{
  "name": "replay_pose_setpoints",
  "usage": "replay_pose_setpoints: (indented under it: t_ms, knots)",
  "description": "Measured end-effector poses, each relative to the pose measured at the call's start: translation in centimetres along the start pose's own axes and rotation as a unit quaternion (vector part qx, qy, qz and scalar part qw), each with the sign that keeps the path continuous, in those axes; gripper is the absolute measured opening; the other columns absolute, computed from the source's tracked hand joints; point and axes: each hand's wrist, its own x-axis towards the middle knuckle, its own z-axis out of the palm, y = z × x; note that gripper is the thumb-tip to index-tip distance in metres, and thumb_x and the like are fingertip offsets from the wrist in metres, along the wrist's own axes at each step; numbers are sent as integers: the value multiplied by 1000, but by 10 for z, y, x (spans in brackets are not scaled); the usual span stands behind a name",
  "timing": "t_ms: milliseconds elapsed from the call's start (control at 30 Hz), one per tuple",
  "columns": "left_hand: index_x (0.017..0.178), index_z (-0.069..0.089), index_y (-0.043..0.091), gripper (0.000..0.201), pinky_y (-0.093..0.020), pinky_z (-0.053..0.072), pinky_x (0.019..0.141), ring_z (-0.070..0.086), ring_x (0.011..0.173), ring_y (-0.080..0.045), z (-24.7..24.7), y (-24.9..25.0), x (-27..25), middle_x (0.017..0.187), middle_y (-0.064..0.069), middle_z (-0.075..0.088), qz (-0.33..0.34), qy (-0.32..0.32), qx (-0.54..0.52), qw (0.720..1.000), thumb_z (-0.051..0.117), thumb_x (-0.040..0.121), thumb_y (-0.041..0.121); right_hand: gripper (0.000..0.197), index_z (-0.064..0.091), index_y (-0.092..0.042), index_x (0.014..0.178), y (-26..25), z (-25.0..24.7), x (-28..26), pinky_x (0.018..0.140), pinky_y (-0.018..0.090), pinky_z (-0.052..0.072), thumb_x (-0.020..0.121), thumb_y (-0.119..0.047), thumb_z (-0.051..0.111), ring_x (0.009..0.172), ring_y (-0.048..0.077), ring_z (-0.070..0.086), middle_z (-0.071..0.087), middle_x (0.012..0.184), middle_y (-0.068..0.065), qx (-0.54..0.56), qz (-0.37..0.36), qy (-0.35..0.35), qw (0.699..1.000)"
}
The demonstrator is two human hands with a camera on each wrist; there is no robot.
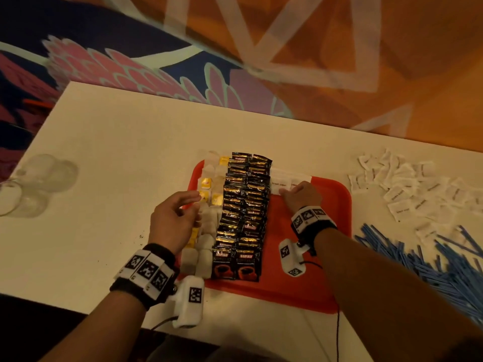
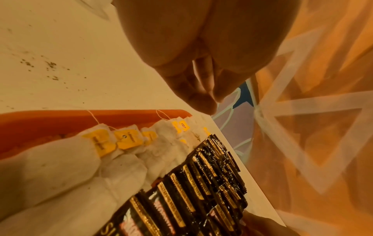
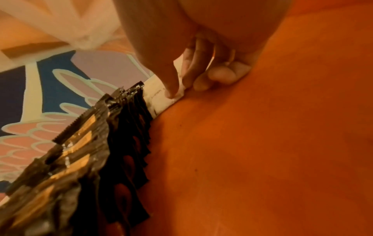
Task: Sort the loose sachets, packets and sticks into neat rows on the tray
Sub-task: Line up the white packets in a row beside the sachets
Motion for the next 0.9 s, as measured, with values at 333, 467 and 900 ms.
replay_pose_setpoints:
  t_ms: [333,467,900]
  knots:
    - [109,70,16,20,-18,54,56,66,63,-8,-3,2,-6,99,5,72,10,-12,18,1000,63,94,4,27,67,-17,116,-1,6,-5,92,25,38,90,-9,62,113,23,55,58,120,8,-99,-215,-26,971]
    - [102,69,26,19,-24,55,57,68,69,-16,3,7,-6,96,5,72,31,-30,52,998,64,94,9,26,66,-21,112,8,-8,-18,83,21,38,88,-13,65,102,18,57,61,112,4,-59,-208,-2,976]
    - [131,56,23,43,-34,46,95,59,105,-24,208,88,-16,116,-4,59,259,-295,362,845,68,90,22,17,61,-17,104,126,-118,-62,65,25,48,94,-14,47,78,20,64,67,89,1,88,-89,68,990]
